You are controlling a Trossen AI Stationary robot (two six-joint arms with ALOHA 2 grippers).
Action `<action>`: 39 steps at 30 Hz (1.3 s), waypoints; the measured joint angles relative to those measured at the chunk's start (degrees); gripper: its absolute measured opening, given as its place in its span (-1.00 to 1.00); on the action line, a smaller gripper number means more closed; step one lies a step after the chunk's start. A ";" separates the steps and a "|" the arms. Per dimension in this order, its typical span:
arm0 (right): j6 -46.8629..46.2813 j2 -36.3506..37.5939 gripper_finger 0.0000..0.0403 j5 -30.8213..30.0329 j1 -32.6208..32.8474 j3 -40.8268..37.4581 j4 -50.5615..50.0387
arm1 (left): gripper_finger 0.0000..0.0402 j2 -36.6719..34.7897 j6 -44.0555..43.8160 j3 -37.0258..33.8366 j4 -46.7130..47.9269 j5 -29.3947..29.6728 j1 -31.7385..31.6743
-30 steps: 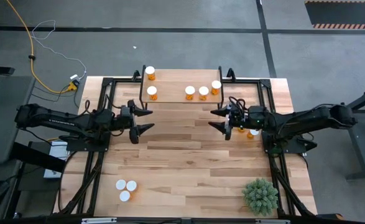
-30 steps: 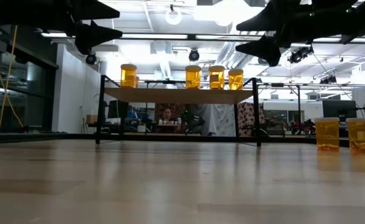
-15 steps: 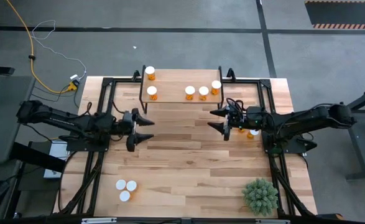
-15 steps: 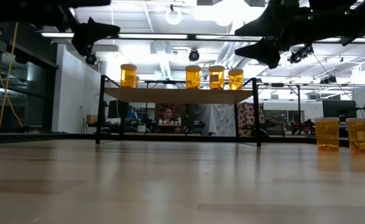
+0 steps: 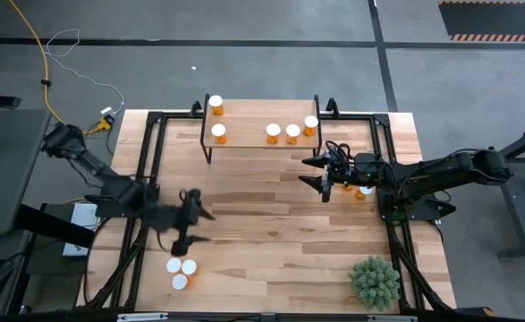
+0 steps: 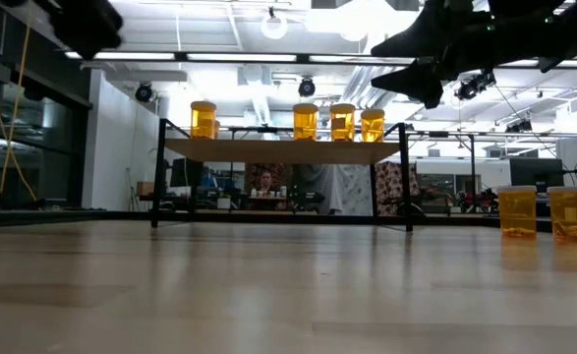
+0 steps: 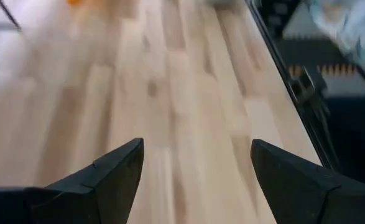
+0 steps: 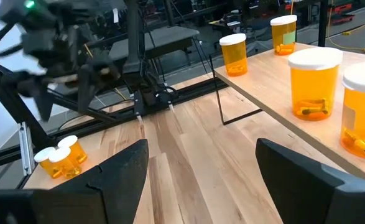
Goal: Pick and place medicine bottles onto shelf by color
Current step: Put the orange pill bottle on the shelf
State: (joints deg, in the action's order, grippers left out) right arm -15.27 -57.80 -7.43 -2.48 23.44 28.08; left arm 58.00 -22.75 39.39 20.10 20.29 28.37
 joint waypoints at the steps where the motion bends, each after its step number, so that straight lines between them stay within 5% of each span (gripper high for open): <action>1: -0.26 0.00 0.43 0.00 0.00 0.00 0.00 | 0.43 1.59 -1.88 1.05 1.59 -0.02 1.22; 7: -0.95 0.00 0.43 0.01 0.00 0.02 -0.02 | 0.43 10.79 -14.91 7.60 11.18 -1.52 7.12; 19: -0.78 0.00 0.43 0.01 0.00 0.04 -0.48 | 0.43 26.28 -31.94 13.64 15.49 -8.31 13.98; 39: -0.76 0.00 0.43 0.01 0.00 0.04 -0.90 | 0.43 31.38 -34.74 13.80 20.83 -13.84 15.08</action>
State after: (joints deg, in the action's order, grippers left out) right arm -16.03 -57.80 -7.42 -2.48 23.49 27.18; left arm 89.38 -57.49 53.19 40.93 6.45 43.45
